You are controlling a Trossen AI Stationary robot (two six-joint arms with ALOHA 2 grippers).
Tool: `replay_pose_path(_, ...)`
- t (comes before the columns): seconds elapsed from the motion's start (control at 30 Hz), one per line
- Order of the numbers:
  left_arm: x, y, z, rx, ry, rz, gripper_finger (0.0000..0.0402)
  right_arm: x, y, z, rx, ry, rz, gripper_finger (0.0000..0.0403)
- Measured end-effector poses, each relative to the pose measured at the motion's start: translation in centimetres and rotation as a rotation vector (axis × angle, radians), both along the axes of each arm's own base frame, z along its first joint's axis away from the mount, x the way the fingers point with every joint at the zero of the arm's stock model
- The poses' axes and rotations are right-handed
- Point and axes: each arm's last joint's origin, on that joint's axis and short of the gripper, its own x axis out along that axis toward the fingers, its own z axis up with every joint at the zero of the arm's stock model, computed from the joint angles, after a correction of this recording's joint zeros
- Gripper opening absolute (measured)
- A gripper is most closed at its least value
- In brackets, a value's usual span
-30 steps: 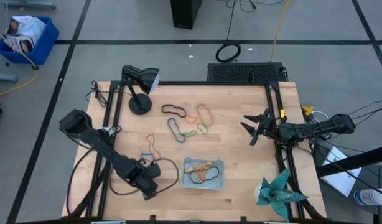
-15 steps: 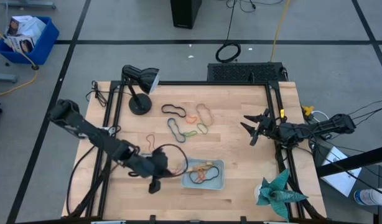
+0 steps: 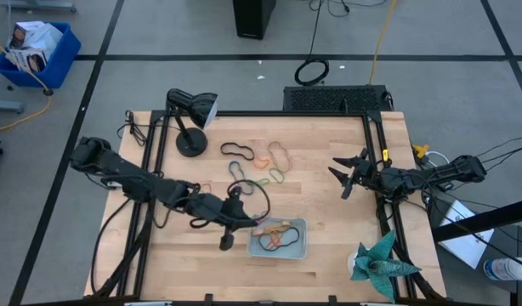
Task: Pick and place rubber bands into bin
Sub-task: Put the bottom red rubber band into the gray bin
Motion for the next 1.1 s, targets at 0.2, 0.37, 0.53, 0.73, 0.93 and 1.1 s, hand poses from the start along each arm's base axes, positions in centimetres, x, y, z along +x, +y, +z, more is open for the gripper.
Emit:
replay_pose_path(0.2, 2.2, -0.2, -3.1, -0.014, 0.042, -0.111, 0.0001, 0.0, 0.0, 0.0, 0.0, 0.0, 0.0, 0.0169)
replay_pose_path(0.37, 3.4, 0.1, -6.2, -0.022, 0.146, -0.082, 0.0002, 0.0, 0.0, 0.0, 0.0, 0.001, 0.0, 0.0169)
replay_pose_path(0.53, 4.1, 0.2, -8.8, -0.05, 0.227, -0.091, 0.0002, 0.0, 0.0, 0.0, 0.0, 0.001, 0.0, 0.0169)
replay_pose_path(0.73, 4.5, 0.3, -9.8, -0.088, 0.262, -0.066, 0.0017, 0.0, 0.0, 0.0, 0.0, 0.001, 0.0, 0.0169)
replay_pose_path(0.93, 4.4, 0.4, -9.1, -0.105, 0.246, -0.053, 0.0013, 0.0, 0.0, 0.0, 0.0, 0.001, 0.0, 0.0169)
replay_pose_path(1.1, 4.1, 0.6, -7.7, -0.089, 0.2, -0.067, 0.0013, 0.0, 0.0, 0.0, 0.002, -0.001, 0.0, 0.0169)
